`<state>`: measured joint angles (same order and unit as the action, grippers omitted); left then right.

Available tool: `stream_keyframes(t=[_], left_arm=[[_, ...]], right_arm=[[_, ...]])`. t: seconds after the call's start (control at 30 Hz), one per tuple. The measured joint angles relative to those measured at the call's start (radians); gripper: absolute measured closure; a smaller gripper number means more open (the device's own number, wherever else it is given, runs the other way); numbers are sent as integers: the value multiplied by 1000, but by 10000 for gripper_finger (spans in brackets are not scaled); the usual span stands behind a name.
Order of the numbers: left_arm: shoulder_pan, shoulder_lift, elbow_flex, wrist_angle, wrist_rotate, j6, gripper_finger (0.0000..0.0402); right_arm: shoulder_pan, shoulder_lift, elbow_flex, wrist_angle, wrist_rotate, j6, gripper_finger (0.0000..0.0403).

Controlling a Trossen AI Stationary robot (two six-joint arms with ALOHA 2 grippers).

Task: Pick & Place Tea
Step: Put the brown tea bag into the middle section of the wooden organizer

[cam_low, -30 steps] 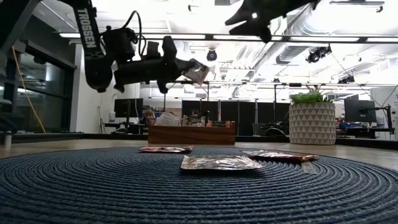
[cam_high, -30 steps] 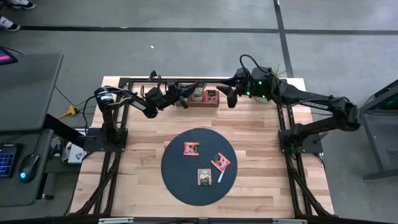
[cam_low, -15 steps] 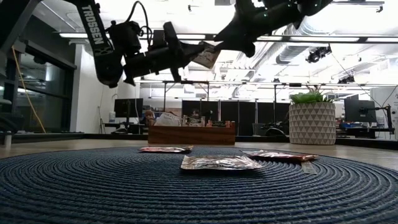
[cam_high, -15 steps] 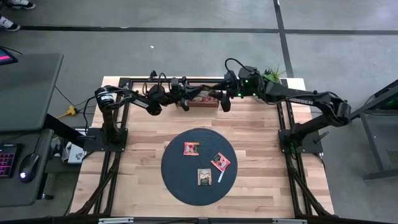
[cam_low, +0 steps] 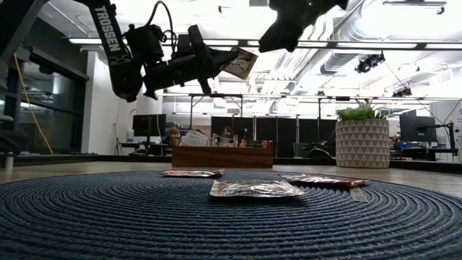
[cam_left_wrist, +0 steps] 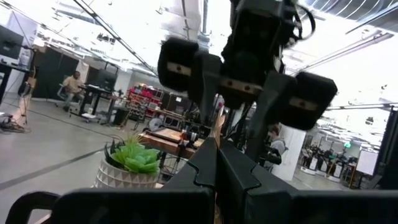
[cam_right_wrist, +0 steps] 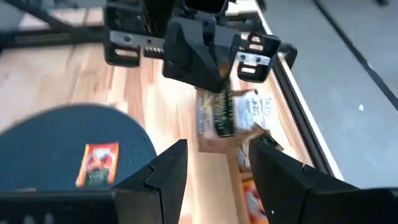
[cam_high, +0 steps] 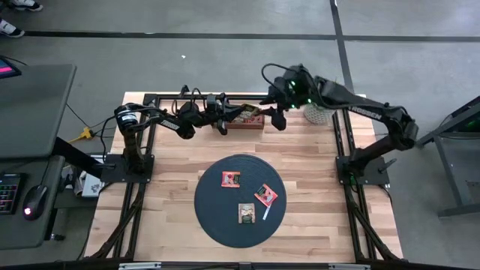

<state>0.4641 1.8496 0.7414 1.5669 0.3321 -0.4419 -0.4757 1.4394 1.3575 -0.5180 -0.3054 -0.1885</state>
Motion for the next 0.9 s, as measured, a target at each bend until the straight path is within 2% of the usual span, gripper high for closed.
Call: stream_keyframes(t=[0.23,0.43,0.57,0.9], left_arm=[[0,0,0,0,12,3,401],[0,0,0,1,25,3,401],[0,0,0,1,25,3,401],[0,0,0,1,20,0,401]], right_arm=[[-36,195,318,-311,-52,-113,235],[-34,338,506,-436,-84,-150,236],[-35,379,555,-455,-96,-152,236],[-30,380,557,-490,-102,-153,266]])
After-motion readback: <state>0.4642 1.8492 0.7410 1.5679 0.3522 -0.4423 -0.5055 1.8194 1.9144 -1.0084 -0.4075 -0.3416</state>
